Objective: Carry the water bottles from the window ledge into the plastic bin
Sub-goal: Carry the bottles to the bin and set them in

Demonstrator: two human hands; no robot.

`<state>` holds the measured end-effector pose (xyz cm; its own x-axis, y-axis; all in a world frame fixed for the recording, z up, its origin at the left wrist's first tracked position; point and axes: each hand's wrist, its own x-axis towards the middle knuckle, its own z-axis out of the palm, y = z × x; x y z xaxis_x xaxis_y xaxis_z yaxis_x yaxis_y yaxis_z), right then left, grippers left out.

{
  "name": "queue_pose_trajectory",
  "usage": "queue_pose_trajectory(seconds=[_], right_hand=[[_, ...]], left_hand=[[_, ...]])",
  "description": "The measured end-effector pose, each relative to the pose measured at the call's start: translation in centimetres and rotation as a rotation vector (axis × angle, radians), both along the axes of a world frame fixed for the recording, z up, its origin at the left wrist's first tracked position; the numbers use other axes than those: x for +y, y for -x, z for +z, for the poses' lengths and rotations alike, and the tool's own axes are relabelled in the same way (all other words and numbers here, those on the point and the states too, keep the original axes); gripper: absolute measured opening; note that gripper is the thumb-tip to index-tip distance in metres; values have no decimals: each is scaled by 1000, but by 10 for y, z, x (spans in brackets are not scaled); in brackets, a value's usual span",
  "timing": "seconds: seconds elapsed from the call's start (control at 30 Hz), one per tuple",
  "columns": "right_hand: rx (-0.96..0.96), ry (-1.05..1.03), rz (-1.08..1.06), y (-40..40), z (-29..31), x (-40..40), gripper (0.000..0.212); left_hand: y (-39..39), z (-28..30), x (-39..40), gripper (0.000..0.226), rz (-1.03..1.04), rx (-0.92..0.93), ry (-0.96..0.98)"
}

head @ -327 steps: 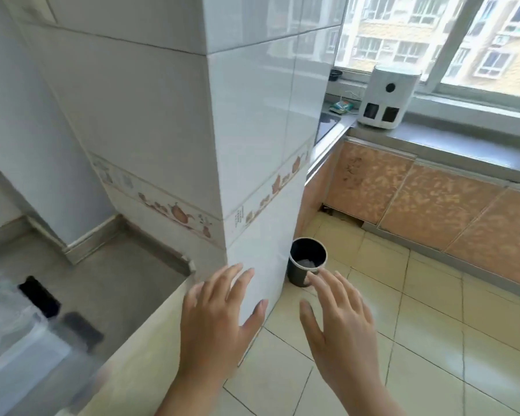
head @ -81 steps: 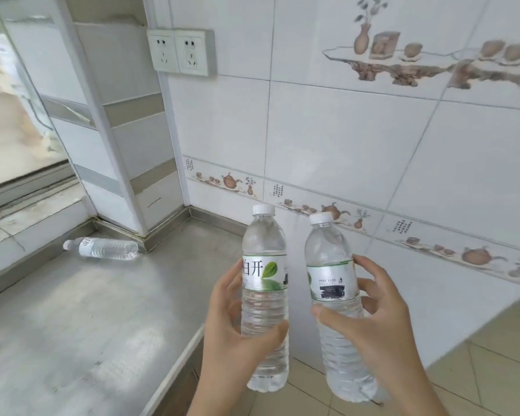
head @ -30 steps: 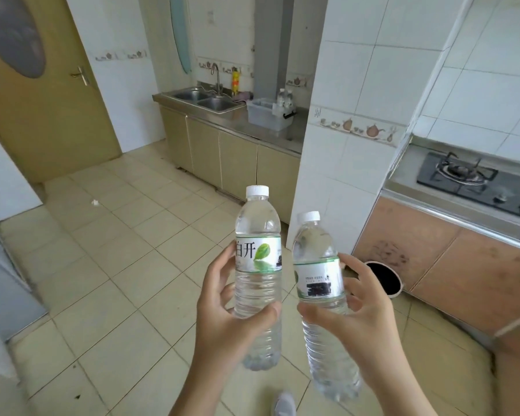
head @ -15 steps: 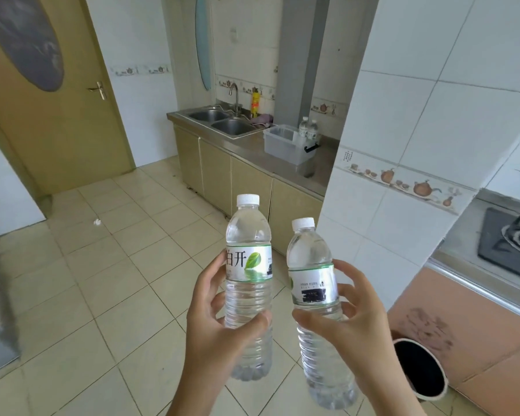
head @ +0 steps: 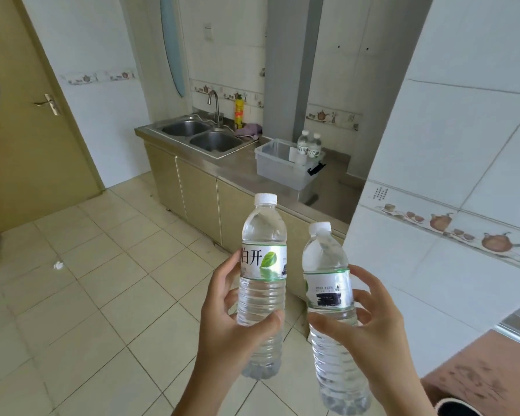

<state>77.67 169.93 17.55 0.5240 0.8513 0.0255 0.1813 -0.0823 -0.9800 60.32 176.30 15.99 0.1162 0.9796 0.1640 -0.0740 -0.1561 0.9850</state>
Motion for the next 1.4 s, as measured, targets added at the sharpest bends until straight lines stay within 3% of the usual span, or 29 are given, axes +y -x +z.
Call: queue_pose_trajectory(seconds=[0.27,0.57,0.97,1.4], right_hand=[[-10,-5,-57,-40,3,129,77],[3,-9,2,-114,-13,292,75],[-18,-18,-8,-203,-16,465,83],[53,19,-313,-274,-30,648,85]], left_hand=[[-41,-2,133,87,-86,17,10],[-109,-15,280,83,-11,78,13],[-201,-13,455,84,-56,20,63],[-307,-28,693,80,-324,-38,224]])
